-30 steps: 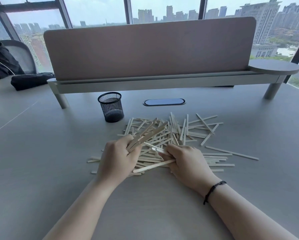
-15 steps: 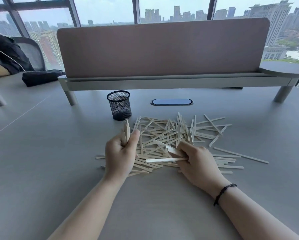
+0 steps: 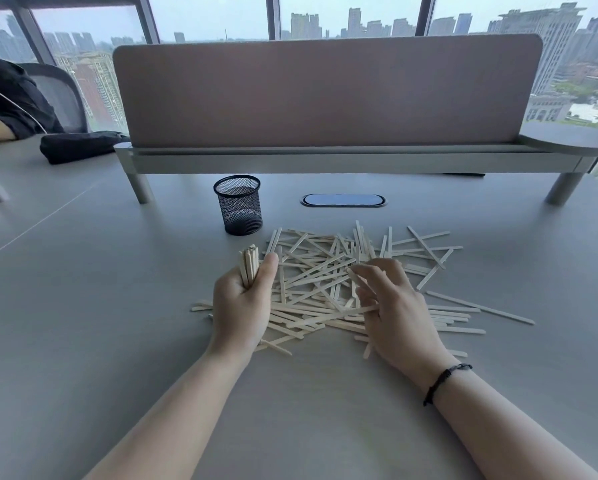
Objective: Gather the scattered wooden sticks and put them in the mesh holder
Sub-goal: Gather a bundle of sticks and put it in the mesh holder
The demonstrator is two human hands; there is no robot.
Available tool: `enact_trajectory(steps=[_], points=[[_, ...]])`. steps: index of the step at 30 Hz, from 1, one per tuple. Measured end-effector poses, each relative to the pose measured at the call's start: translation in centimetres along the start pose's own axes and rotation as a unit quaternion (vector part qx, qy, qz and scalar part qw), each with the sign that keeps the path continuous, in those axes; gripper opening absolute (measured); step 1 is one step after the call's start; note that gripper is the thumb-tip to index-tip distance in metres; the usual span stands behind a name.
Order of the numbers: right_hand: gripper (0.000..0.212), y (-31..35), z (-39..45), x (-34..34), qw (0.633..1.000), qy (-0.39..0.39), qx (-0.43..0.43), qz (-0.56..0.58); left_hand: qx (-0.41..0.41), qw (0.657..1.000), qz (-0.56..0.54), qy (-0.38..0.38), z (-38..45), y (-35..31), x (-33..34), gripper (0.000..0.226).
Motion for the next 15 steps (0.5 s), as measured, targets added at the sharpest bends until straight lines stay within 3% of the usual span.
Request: enact_trajectory(steps=[8, 15], points=[[0.083, -0.4, 0.1, 0.2, 0.997, 0.039, 0.056, 0.043, 0.121, 0.988, 0.051, 0.080, -1.4, -3.7, 1.4, 0.062], [0.114, 0.6, 0.0, 0.0, 0.994, 0.109, -0.017, 0.006, 0.145, 0.986, 0.074, 0.038, -1.5, -4.7, 0.5, 0.059]])
Point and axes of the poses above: each hand's wrist, its own z-axis towards the middle knuckle, its own x-axis out of the palm, y = z × x, the point moved 7 cm from there along z, towards the middle knuckle, and after that the axes turned 8 degrees about y, right-handed, at the moved point
